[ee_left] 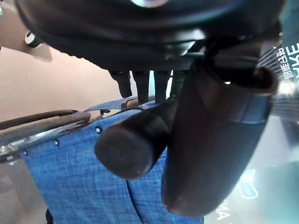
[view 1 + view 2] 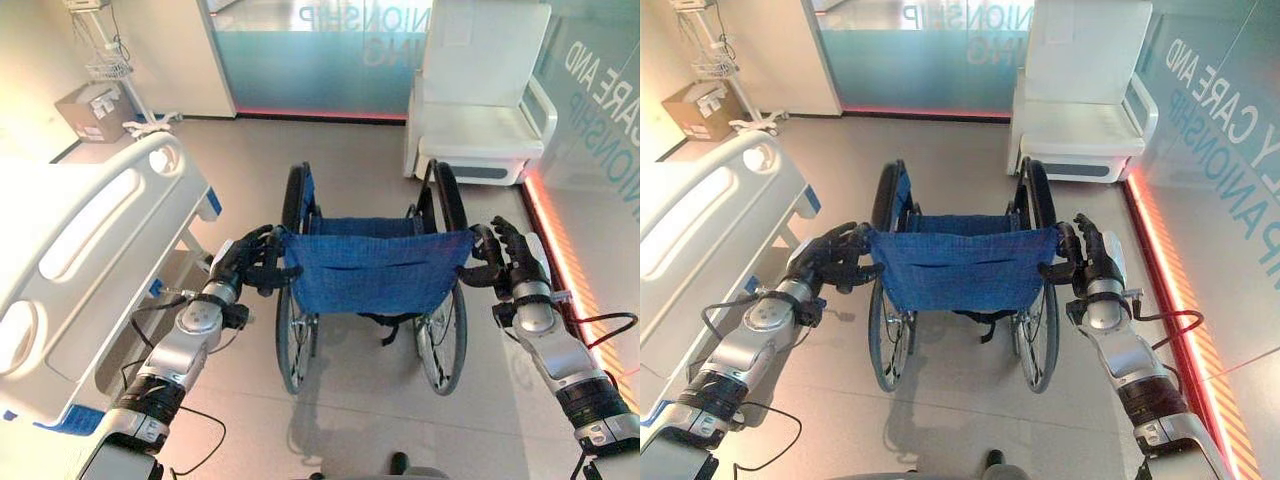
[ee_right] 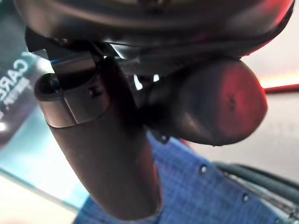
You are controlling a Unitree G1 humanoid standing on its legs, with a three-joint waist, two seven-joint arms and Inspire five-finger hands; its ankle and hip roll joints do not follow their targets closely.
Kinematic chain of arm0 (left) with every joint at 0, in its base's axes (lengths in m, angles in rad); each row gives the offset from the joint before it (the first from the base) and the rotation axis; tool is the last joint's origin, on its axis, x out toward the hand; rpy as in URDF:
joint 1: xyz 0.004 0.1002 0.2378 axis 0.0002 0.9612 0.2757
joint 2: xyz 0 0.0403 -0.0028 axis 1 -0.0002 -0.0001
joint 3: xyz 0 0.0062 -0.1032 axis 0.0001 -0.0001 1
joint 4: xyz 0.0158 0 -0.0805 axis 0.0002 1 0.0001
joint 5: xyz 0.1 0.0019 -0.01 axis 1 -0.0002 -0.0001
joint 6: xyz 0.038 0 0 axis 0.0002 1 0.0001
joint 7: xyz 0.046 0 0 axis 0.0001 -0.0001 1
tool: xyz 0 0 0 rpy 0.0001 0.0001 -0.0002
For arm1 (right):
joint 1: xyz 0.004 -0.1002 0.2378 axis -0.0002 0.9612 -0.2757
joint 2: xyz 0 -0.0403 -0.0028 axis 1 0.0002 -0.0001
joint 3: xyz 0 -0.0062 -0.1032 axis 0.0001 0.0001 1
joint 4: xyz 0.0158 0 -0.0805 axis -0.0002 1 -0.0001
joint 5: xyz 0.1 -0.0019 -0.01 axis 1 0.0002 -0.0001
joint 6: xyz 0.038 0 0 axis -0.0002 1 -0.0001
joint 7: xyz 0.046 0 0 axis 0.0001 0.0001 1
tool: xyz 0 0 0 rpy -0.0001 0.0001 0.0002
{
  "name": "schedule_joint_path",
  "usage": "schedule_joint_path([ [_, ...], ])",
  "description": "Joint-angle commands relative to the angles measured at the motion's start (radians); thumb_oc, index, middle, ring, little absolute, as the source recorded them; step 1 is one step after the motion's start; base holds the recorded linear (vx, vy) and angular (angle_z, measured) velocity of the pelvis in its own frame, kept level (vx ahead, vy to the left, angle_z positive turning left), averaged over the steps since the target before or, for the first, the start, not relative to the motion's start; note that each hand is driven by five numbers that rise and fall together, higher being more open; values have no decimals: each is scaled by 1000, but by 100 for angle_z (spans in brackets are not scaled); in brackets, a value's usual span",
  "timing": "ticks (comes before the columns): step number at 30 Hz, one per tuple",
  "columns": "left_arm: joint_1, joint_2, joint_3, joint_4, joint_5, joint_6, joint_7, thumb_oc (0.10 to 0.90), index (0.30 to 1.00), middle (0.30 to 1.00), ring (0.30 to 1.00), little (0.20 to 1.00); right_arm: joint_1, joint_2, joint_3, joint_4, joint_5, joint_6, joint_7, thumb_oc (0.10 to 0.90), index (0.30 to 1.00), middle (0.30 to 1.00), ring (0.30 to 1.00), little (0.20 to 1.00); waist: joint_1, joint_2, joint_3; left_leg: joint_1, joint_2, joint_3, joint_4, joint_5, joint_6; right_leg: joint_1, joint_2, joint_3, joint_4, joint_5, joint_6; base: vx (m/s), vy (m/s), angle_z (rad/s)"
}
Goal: Push the wheelchair next to the bed
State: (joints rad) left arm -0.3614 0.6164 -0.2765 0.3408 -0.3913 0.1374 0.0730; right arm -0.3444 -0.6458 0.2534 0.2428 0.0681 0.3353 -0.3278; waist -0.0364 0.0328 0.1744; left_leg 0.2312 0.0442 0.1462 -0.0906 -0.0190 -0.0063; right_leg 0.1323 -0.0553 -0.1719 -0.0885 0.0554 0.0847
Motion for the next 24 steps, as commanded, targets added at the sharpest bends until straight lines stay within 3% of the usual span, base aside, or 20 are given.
schedule_joint_path([
  [1,-126,66,-41,112,96,16,72,800,900,900,900,900,-127,-79,11,35,-120,51,-38,800,900,900,900,900,-10,-30,-11,-70,-38,36,18,-8,10,-6,4,-23,53,-59,7,-38,-8,0],
  [6,-161,65,-46,167,123,57,105,800,900,900,900,900,-159,-77,43,65,-138,133,35,800,900,900,900,900,-11,-30,-6,-77,-38,38,20,-5,9,-12,3,-22,54,-58,6,-27,-4,0],
  [18,-206,51,-73,272,245,106,129,800,900,900,900,900,-256,-26,127,187,-17,281,189,800,900,900,900,900,11,-42,4,-87,-42,21,33,-7,8,-15,-2,-36,61,-57,-1,0,0,0],
  [20,-233,57,-101,293,324,147,134,800,900,900,900,900,-295,-18,156,234,-7,338,219,800,900,900,900,900,18,-45,5,-87,-42,15,35,-8,7,-11,-2,-40,62,-57,-3,0,0,0],
  [24,-288,67,-143,340,418,228,103,800,900,900,900,900,-356,-13,194,315,8,379,291,800,900,900,900,900,27,-48,4,-90,-44,8,39,-8,5,-10,-4,-47,63,-58,-5,0,0,0],
])
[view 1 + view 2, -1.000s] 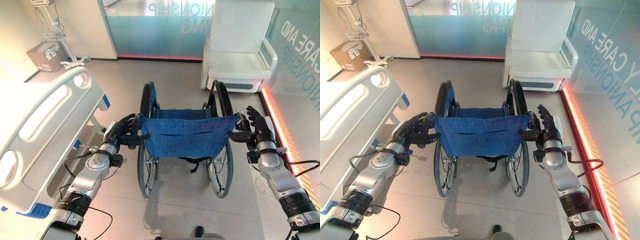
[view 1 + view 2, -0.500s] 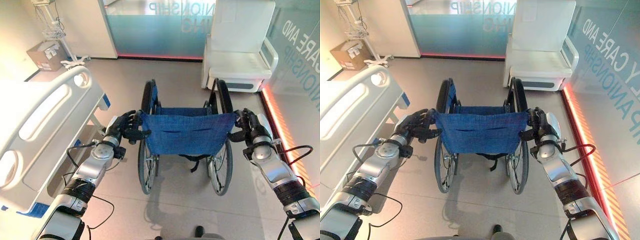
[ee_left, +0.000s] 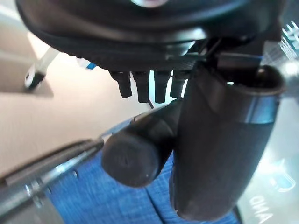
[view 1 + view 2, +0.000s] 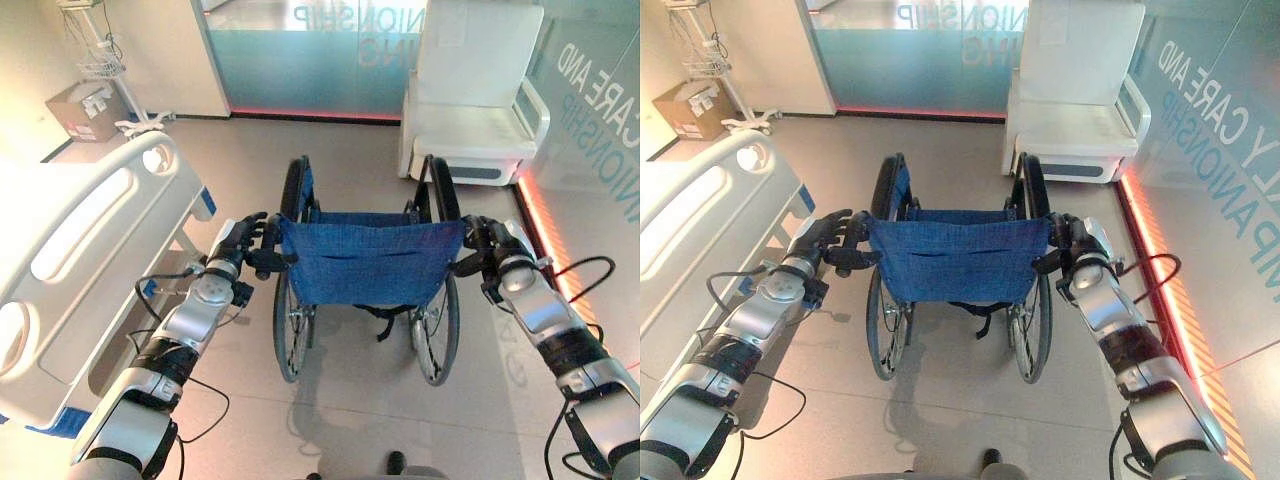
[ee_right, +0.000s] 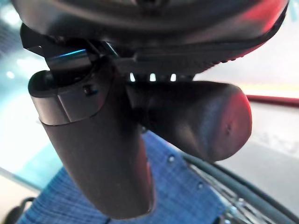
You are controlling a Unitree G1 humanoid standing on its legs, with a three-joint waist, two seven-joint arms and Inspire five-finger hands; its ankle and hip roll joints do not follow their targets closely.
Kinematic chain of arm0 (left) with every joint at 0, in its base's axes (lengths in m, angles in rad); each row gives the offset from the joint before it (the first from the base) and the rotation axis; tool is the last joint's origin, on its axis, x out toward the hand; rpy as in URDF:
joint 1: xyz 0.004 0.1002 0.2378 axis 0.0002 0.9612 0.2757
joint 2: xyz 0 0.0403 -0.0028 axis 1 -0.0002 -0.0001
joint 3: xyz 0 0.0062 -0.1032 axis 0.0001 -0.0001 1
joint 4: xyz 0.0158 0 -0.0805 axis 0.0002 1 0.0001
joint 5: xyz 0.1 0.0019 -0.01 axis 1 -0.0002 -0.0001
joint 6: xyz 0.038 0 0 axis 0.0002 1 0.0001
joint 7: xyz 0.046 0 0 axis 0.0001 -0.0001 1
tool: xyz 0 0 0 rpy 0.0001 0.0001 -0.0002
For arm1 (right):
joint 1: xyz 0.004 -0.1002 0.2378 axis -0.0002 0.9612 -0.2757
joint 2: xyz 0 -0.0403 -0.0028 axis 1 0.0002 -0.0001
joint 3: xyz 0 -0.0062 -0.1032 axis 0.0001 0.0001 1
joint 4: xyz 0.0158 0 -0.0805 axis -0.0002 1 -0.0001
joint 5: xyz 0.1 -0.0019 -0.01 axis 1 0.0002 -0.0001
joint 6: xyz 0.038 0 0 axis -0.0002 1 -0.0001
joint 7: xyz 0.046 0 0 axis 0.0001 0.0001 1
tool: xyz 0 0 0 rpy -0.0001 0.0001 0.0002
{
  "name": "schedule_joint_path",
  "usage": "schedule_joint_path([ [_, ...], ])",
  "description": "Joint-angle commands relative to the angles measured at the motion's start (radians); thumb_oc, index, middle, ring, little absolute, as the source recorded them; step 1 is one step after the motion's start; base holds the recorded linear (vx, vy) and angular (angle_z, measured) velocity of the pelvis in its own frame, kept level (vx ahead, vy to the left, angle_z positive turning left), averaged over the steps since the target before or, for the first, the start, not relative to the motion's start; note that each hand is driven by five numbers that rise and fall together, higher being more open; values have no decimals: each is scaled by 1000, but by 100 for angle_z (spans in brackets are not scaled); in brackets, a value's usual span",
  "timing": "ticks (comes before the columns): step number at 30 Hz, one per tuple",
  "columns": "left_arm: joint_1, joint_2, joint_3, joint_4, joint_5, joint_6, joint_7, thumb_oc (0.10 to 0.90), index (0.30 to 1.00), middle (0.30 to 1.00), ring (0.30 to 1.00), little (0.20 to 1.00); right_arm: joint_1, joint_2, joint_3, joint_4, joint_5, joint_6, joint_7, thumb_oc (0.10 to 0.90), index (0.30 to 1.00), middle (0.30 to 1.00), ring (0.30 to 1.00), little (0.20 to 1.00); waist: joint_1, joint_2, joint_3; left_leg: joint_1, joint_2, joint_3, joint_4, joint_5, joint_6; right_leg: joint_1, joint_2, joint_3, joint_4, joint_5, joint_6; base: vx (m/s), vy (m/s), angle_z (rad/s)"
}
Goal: Push the wheelchair next to the bed
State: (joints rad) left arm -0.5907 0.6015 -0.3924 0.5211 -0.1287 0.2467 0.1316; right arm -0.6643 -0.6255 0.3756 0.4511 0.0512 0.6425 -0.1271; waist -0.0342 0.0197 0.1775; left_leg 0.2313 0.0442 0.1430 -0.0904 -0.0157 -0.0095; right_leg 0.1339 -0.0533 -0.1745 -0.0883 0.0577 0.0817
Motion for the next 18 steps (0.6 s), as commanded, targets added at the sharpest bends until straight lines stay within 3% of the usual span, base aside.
schedule_joint_path([
  [1,-70,79,-34,172,167,136,34,800,900,900,900,900,-47,-31,79,123,22,73,104,800,900,900,900,900,26,-36,0,-90,-45,10,39,-12,8,-10,-6,-46,64,-60,-2,0,0,0],
  [10,-167,47,-113,313,246,312,-167,800,900,900,900,900,-135,1,129,232,-28,69,177,800,900,900,900,900,26,-31,-6,-92,-48,5,50,-16,10,-11,-10,-50,73,-64,-3,0,0,0],
  [11,-184,44,-128,337,262,354,-216,800,900,900,900,900,-149,6,134,242,-27,68,169,800,900,900,900,900,23,-30,-5,-93,-48,3,53,-16,9,-11,-11,-49,74,-63,-3,0,0,0],
  [14,-199,37,-141,386,251,387,-266,800,900,900,900,900,-170,14,140,251,-49,77,173,800,900,900,900,900,17,-27,-5,-95,-49,7,55,-18,9,-15,-12,-45,76,-65,-2,0,0,0],
  [18,-205,17,-126,438,166,422,-231,800,900,900,900,900,-177,26,148,254,-70,81,174,800,900,900,900,900,10,-26,-4,-98,-50,11,58,-20,10,-19,-11,-39,76,-66,-3,0,0,0],
])
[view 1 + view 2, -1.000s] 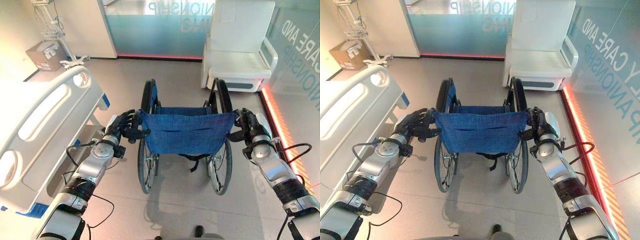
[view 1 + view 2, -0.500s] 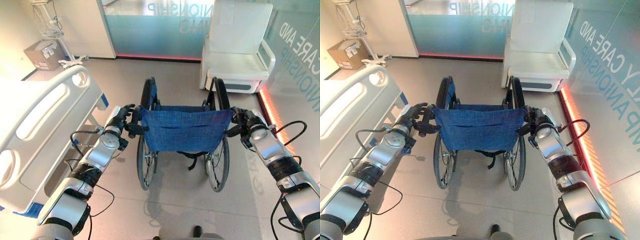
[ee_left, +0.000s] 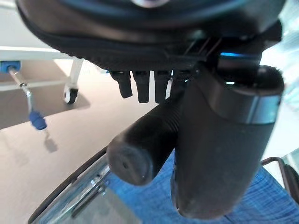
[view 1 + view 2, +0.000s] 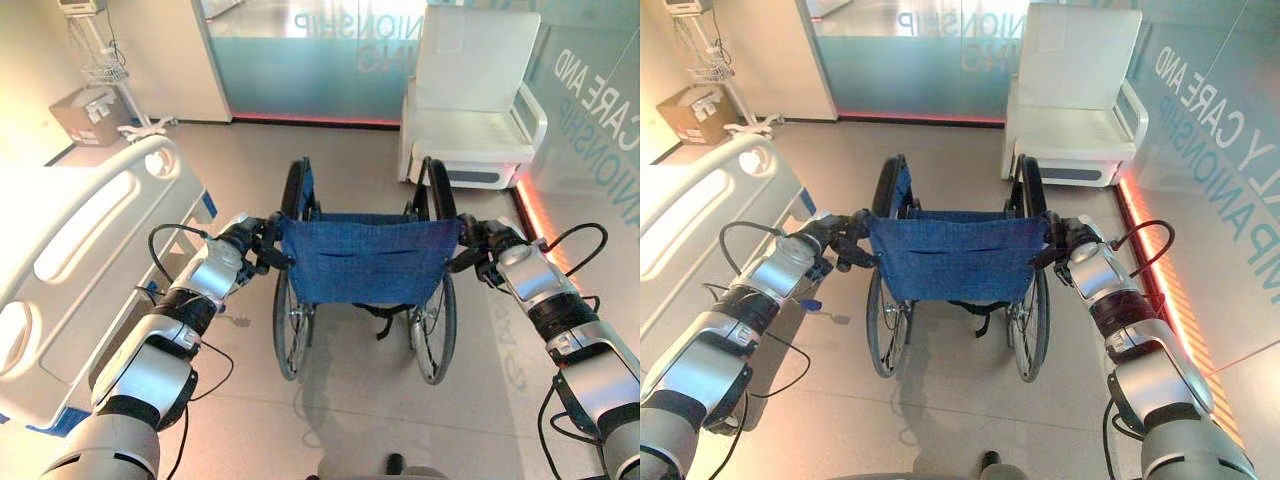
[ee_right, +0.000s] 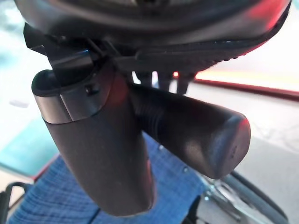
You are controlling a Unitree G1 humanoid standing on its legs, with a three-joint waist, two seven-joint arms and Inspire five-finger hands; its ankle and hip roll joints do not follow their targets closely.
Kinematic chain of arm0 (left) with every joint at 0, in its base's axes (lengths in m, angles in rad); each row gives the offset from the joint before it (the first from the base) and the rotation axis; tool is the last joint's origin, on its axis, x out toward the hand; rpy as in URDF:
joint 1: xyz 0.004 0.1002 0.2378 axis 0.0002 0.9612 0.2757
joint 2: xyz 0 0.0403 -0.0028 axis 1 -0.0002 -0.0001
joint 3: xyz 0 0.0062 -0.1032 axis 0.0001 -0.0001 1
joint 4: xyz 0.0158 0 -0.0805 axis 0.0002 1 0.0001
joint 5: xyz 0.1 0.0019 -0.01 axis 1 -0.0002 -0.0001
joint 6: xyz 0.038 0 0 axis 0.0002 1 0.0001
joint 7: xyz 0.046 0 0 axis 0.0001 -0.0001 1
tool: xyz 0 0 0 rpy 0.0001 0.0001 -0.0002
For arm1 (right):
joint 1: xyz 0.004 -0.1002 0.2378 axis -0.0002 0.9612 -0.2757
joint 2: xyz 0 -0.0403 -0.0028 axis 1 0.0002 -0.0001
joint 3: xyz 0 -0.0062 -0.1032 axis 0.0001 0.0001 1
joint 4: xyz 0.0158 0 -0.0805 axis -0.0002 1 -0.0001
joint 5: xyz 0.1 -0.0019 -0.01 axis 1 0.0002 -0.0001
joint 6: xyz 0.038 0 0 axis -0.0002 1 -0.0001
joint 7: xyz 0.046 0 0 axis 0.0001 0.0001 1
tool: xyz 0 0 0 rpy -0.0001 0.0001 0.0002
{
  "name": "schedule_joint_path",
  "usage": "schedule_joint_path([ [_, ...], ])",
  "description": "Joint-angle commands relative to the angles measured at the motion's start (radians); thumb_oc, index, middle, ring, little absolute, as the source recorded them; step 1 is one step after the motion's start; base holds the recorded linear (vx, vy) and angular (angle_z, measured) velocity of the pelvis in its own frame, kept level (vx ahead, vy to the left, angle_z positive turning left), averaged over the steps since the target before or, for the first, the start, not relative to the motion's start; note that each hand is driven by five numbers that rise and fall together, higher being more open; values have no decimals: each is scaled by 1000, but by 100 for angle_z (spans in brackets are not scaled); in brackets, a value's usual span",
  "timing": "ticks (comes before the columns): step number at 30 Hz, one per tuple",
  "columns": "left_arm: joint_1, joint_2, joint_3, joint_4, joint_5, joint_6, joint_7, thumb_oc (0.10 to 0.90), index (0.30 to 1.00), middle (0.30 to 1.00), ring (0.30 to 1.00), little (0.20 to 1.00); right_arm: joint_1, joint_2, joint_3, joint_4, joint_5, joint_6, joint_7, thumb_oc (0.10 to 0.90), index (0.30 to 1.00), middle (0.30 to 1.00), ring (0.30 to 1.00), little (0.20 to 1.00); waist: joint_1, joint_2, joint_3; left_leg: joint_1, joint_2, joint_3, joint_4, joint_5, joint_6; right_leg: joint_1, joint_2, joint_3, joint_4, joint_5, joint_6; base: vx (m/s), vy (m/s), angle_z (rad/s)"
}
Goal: Push the wheelchair next to the bed
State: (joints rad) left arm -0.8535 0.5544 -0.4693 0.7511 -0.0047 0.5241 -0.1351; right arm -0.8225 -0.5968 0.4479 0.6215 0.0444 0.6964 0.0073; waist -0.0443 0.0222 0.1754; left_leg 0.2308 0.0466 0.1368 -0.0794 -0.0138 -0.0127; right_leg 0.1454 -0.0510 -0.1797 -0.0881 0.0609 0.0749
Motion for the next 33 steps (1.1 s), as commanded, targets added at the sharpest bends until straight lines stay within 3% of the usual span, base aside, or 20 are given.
schedule_joint_path([
  [1,59,62,-44,217,23,154,34,800,900,900,900,900,-22,-1,77,82,-66,30,40,800,900,900,900,900,19,-29,-1,-98,-52,18,48,-22,13,-31,-14,-33,78,-69,4,0,0,0],
  [9,87,22,-10,288,-44,176,-5,800,900,900,900,900,-11,9,70,69,-73,35,29,800,900,900,900,900,12,-34,3,-103,-53,19,46,-21,13,-41,-12,-26,83,-72,3,0,0,0],
  [12,95,12,-3,297,-99,147,8,800,900,900,900,900,-8,14,71,57,-57,48,58,800,900,900,900,900,9,-36,5,-104,-53,21,45,-21,12,-45,-13,-23,84,-72,3,0,0,0],
  [14,105,4,14,287,-131,102,51,780,869,869,869,869,1,18,73,58,-85,76,148,800,900,900,900,900,8,-38,4,-104,-54,23,45,-22,11,-47,-14,-22,84,-72,3,0,0,0],
  [17,113,-3,20,274,-138,70,74,776,865,865,865,865,18,27,82,76,-122,109,240,800,900,900,900,900,10,-41,6,-102,-52,26,44,-22,11,-44,-15,-24,83,-70,3,0,0,0],
  [21,117,1,17,259,-119,36,76,772,858,858,858,858,32,37,80,120,-99,116,285,800,900,900,900,900,15,-44,2,-95,-52,24,37,-20,12,-38,-12,-23,80,-69,2,36,-5,1],
  [24,117,-2,8,254,-93,-6,96,800,900,900,900,900,41,56,79,162,-63,112,282,800,900,900,900,900,20,-45,1,-92,-49,24,37,-20,12,-34,-12,-25,79,-70,1,24,-2,0],
  [25,116,-3,6,252,-93,-8,99,765,848,848,848,848,42,58,79,167,-52,109,279,800,900,900,900,900,20,-45,1,-92,-49,24,37,-20,12,-34,-12,-25,80,-70,1,0,0,0],
  [30,106,-1,-9,246,-46,-61,112,751,827,827,827,827,39,75,75,207,20,79,230,800,900,900,900,900,24,-45,-4,-89,-49,22,34,-19,11,-29,-9,-25,75,-70,-1,0,0,0],
  [31,99,-3,-18,245,-33,-78,117,704,756,756,756,756,38,82,73,219,46,56,206,714,771,771,771,771,25,-45,-4,-89,-49,20,33,-19,11,-29,-9,-25,76,-70,0,0,0,0],
  [32,98,-4,-19,245,-32,-80,117,700,749,749,749,749,37,83,73,220,51,51,200,673,709,709,709,709,25,-45,-4,-89,-49,20,33,-19,11,-29,-9,-25,76,-70,0,0,0,0],
  [33,94,-10,-28,240,-24,-89,119,604,606,606,606,606,37,92,71,223,84,20,150,536,505,505,505,505,27,-45,-5,-89,-49,20,34,-19,10,-28,-10,-28,75,-69,0,0,0,0],
])
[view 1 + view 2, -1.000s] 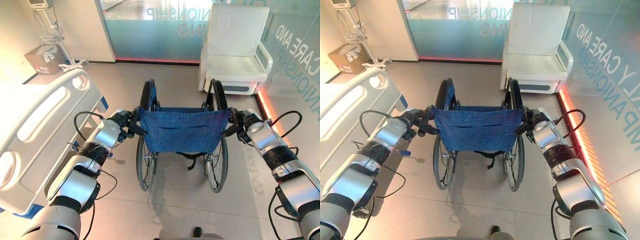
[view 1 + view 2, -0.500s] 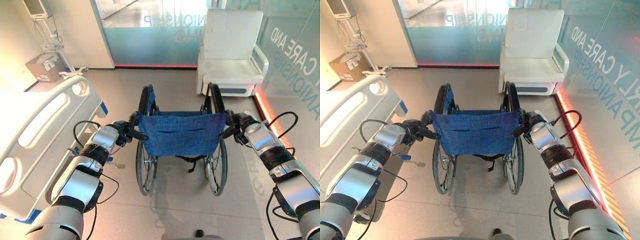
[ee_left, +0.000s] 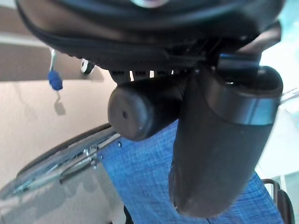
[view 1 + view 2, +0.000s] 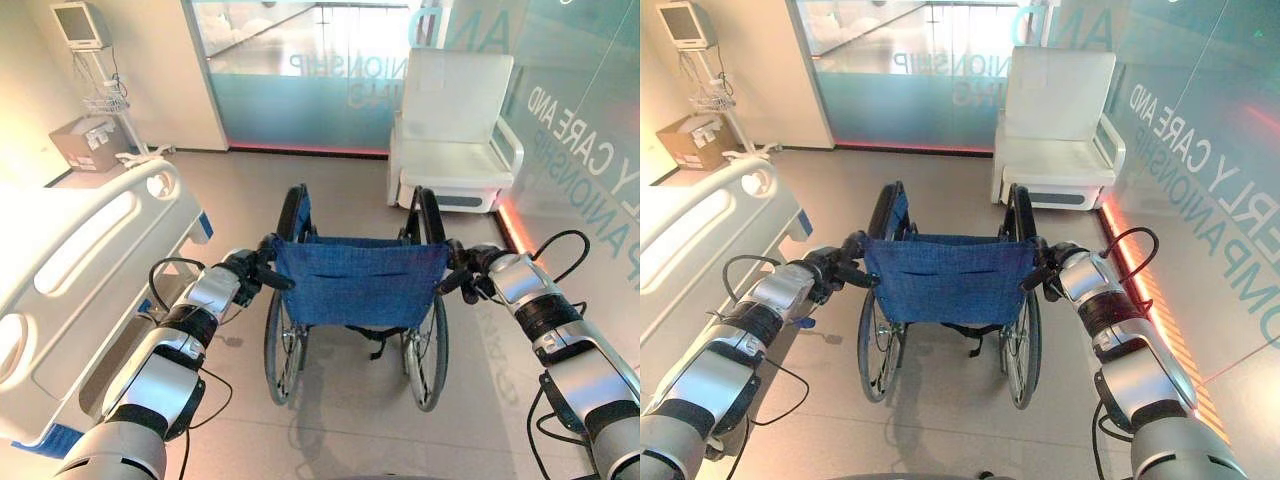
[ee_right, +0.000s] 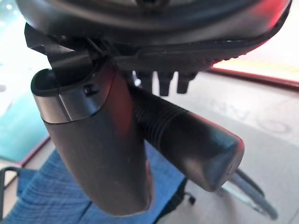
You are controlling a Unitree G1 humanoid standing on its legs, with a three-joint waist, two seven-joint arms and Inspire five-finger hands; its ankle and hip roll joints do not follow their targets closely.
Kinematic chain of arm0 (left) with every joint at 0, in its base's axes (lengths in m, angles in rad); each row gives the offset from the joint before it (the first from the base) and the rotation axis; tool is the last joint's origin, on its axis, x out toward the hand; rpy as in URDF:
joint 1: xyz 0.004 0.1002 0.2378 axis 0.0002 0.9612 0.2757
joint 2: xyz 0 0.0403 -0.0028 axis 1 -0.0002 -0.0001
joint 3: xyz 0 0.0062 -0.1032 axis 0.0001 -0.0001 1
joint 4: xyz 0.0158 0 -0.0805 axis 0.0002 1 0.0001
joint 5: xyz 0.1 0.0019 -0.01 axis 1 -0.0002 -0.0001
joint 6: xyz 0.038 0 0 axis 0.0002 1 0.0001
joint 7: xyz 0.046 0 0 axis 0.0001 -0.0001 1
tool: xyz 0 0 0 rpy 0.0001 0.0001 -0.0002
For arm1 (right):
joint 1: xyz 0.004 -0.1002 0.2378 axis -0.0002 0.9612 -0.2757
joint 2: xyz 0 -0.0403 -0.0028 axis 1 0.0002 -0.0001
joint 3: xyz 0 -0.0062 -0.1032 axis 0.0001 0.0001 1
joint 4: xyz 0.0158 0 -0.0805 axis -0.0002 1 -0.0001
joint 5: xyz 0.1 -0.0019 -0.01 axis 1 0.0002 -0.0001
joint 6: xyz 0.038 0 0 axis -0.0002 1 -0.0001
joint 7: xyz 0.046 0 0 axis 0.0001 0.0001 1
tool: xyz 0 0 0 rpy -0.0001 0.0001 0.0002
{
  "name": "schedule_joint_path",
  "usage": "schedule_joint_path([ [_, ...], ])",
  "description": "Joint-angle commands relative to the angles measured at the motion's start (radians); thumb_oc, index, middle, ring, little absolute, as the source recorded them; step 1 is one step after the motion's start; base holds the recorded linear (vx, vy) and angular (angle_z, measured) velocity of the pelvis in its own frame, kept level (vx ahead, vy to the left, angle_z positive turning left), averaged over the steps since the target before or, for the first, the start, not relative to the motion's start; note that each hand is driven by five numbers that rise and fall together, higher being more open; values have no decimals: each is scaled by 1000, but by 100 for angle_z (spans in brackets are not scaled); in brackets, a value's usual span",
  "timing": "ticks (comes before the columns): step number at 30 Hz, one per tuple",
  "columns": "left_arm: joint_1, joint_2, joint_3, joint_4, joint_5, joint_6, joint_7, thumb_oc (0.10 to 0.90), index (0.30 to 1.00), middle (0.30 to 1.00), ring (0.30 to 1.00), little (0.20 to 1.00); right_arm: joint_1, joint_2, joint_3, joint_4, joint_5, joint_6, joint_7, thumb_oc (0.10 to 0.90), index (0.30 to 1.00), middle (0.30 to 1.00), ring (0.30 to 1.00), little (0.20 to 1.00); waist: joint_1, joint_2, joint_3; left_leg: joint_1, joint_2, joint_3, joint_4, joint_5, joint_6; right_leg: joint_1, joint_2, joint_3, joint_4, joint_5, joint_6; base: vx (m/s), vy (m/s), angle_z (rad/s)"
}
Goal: Push the wheelchair next to the bed
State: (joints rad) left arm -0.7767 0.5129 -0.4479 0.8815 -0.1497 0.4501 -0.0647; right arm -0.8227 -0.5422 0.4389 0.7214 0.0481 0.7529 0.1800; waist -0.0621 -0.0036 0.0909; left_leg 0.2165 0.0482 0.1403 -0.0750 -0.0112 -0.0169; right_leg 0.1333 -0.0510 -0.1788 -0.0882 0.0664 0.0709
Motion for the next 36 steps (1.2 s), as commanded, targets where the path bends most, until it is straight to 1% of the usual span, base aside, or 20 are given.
schedule_joint_path([
  [1,16,29,-56,104,125,-19,48,569,554,554,554,554,39,41,78,120,97,-59,-50,400,300,300,300,300,44,-19,80,-75,-51,15,30,-22,14,-16,-10,-28,76,-75,4,0,0,0],
  [2,15,23,-62,100,128,-27,54,463,394,394,394,394,38,46,76,117,113,-88,-84,400,300,300,300,300,44,-18,79,-74,-52,14,30,-22,15,-16,-10,-28,76,-74,4,0,0,0],
  [3,14,21,-64,98,129,-34,57,463,394,394,394,394,36,49,74,113,120,-100,-102,400,300,300,300,300,43,-17,80,-74,-52,14,29,-22,14,-17,-10,-27,77,-74,5,0,0,0],
  [4,14,17,-67,93,127,-47,60,400,300,300,300,300,32,53,69,103,133,-127,-134,400,300,300,300,300,43,-15,80,-74,-53,13,29,-22,14,-17,-10,-27,77,-74,5,0,0,0],
  [7,16,6,-74,74,119,-66,72,400,300,300,300,300,32,65,65,68,149,-164,-202,400,300,300,300,300,40,-11,80,-73,-53,15,29,-23,14,-18,-11,-25,78,-74,5,0,0,0],
  [8,16,5,-75,72,119,-66,73,400,300,300,300,300,32,65,64,66,149,-168,-206,400,300,300,300,300,40,-10,80,-73,-53,15,29,-23,14,-18,-11,-25,78,-74,5,0,0,0],
  [9,25,-3,-77,47,129,-66,82,400,300,300,300,300,39,71,58,28,149,-178,-246,400,300,300,300,300,38,-7,83,-73,-54,15,29,-24,15,-19,-11,-23,80,-74,5,0,0,0],
  [12,44,-12,-77,25,141,-63,78,400,300,300,300,300,58,79,51,-14,136,-194,-298,400,300,300,300,300,35,-1,85,-73,-55,16,30,-25,16,-20,-12,-20,82,-74,5,0,0,0],
  [16,69,-15,-74,2,163,-77,79,400,300,300,300,300,73,75,41,-64,91,-205,-333,400,300,300,300,300,32,4,87,-71,-55,18,28,-25,18,-21,-13,-20,83,-75,6,0,0,0],
  [17,69,-15,-74,2,163,-77,79,400,300,300,300,300,73,75,41,-64,91,-205,-333,400,300,300,300,300,32,4,87,-71,-55,18,28,-25,18,-21,-13,-20,83,-75,6,0,0,0],
  [18,80,-18,-71,-12,173,-75,84,400,300,300,300,300,84,71,40,-88,54,-209,-335,400,300,300,300,300,30,6,87,-70,-55,22,29,-26,19,-21,-14,-19,83,-75,6,0,0,0],
  [19,82,-17,-70,-15,175,-74,83,400,300,300,300,300,85,70,41,-96,46,-205,-336,400,300,300,300,300,29,6,87,-70,-55,23,29,-26,19,-22,-14,-19,83,-75,6,0,0,0],
  [22,89,-18,-69,-24,192,-75,71,400,300,300,300,300,84,58,44,-113,-5,-201,-313,400,300,300,300,300,29,8,89,-72,-56,24,33,-28,20,-24,-17,-19,85,-76,7,-1,10,0],
  [26,94,-19,-71,-33,185,-73,74,400,300,300,300,300,79,50,49,-125,-25,-208,-289,400,300,300,300,300,29,8,89,-71,-56,25,38,-31,22,-23,-20,-20,91,-78,8,6,28,-1],
  [29,108,-21,-59,-44,154,-88,98,400,300,300,300,300,85,40,48,-131,-45,-218,-258,400,300,300,300,300,31,6,86,-69,-58,27,42,-34,24,-21,-23,-22,93,-80,9,27,45,0],
  [30,113,-20,-47,-52,126,-103,118,400,300,300,300,300,89,35,48,-127,-63,-234,-245,400,300,300,300,300,34,5,84,-67,-59,26,44,-37,25,-19,-26,-24,94,-80,9,25,50,0],
  [36,138,-24,-2,-88,34,-142,179,400,300,300,300,300,105,23,41,-120,-71,-241,-261,400,300,300,300,300,48,2,84,-70,-63,24,62,-46,31,-19,-40,-35,113,-85,13,12,62,1],
])
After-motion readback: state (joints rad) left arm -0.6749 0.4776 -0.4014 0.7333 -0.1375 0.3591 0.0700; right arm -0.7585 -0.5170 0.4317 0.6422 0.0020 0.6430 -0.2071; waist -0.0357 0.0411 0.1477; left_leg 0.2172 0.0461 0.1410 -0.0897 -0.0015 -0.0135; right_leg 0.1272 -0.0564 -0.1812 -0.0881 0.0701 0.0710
